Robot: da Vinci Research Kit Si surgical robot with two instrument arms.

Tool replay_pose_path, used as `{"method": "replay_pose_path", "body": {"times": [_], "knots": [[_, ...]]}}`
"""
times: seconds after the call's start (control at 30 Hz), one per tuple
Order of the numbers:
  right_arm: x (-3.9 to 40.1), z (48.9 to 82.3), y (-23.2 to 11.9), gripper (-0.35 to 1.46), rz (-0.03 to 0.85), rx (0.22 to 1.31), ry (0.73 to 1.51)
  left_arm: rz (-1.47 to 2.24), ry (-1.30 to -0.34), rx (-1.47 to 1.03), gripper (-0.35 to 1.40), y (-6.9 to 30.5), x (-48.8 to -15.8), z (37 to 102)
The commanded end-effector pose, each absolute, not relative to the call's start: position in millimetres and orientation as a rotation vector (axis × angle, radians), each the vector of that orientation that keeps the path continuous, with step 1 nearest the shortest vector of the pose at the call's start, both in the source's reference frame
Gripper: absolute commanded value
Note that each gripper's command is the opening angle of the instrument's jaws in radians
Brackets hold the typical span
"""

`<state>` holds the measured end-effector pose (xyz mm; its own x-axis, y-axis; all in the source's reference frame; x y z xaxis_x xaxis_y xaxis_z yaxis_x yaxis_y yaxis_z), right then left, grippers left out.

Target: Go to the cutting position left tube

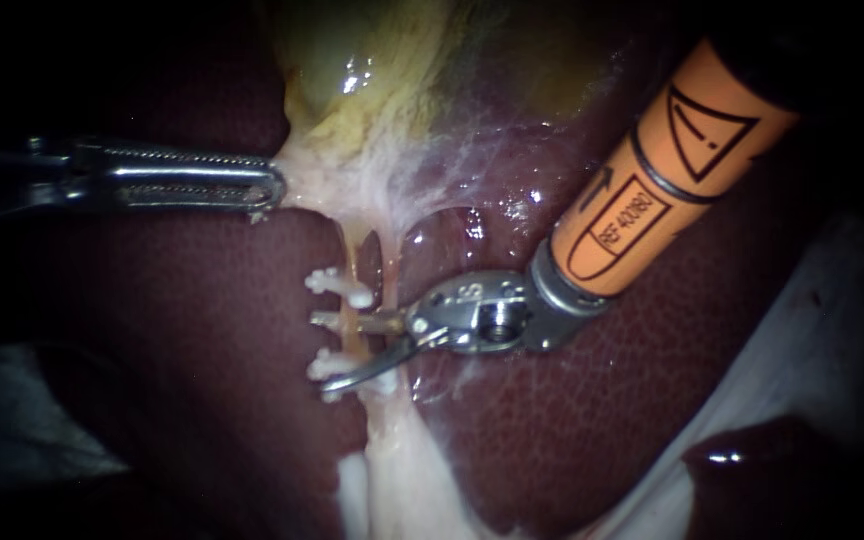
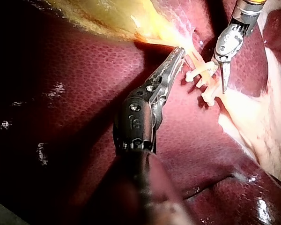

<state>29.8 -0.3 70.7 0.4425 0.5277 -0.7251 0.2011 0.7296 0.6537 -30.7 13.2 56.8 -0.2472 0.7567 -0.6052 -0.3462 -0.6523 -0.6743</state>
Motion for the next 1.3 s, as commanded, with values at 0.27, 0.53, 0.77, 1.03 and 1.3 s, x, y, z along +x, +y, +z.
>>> {"method": "replay_pose_path", "body": {"times": [0.27, 0.53, 0.77, 1.03, 1.3], "knots": [[31.7, 70.7, 0.0, 1.39, 0.301, 0.773, 1.135, 1.962, -0.533, -1.275, -0.35, 13.2, -30.8, 56.8], [32.2, 69.7, -0.2, 1.44, 0.358, 0.812, 1.138, 1.962, -0.532, -1.275, -0.35, 13.2, -30.9, 56.8], [32.5, 67.3, -0.5, 1.44, 0.372, 0.841, 1.157, 1.962, -0.533, -1.275, -0.35, 13.2, -30.8, 56.8], [32.5, 66.8, -0.5, 1.44, 0.383, 0.852, 1.162, 1.962, -0.533, -1.275, -0.35, 13.2, -30.7, 56.8], [32.4, 67.0, -0.5, 1.44, 0.388, 0.855, 1.159, 1.962, -0.533, -1.275, -0.35, 13.2, -30.8, 56.8]]}}
